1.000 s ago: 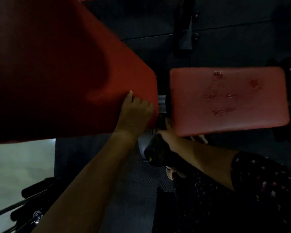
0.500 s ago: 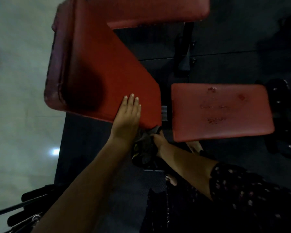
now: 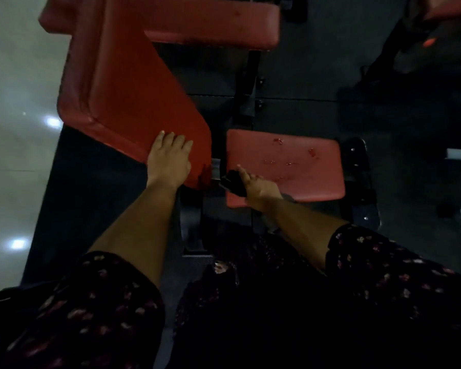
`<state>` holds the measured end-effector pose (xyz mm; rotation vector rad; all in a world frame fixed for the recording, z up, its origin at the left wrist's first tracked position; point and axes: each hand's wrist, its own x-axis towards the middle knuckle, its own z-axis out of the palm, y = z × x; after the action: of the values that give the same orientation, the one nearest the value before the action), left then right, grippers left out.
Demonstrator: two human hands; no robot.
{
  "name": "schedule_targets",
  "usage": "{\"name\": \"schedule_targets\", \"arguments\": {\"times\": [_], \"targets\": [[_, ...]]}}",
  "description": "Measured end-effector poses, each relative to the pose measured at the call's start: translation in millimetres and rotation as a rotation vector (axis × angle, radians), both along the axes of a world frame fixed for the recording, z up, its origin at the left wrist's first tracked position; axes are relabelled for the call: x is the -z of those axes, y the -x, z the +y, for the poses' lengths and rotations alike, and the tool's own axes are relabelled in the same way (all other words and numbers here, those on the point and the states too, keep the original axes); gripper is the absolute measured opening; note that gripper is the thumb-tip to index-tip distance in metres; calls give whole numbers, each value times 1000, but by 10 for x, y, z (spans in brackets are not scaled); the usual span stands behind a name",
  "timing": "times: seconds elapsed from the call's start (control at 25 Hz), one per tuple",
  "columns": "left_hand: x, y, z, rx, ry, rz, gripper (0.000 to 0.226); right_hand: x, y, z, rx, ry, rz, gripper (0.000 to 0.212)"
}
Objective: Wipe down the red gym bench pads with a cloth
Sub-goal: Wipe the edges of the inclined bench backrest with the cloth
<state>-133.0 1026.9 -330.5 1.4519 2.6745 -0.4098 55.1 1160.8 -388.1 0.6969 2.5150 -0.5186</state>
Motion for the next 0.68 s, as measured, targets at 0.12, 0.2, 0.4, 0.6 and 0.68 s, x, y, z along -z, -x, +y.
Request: {"name": "schedule_targets", "arguments": {"times": [0.12, 0.2, 0.4, 0.6, 0.68], "targets": [[-105, -176, 126, -160, -368, -161, 47, -274, 0, 324, -37, -129, -33, 75], [-210, -251, 273, -159, -441, -171, 47, -438, 48, 530, -117, -234, -54, 73], [-338, -449, 521, -111, -347, -209, 52, -725, -33, 970, -280, -379, 8, 65], [-319, -1023, 798, -115, -284, -242, 56, -702, -616, 1307, -219, -310, 63, 64], [-325, -1319, 902, -173, -299, -238, 56, -719, -892, 1446, -228, -284, 60, 62]]}}
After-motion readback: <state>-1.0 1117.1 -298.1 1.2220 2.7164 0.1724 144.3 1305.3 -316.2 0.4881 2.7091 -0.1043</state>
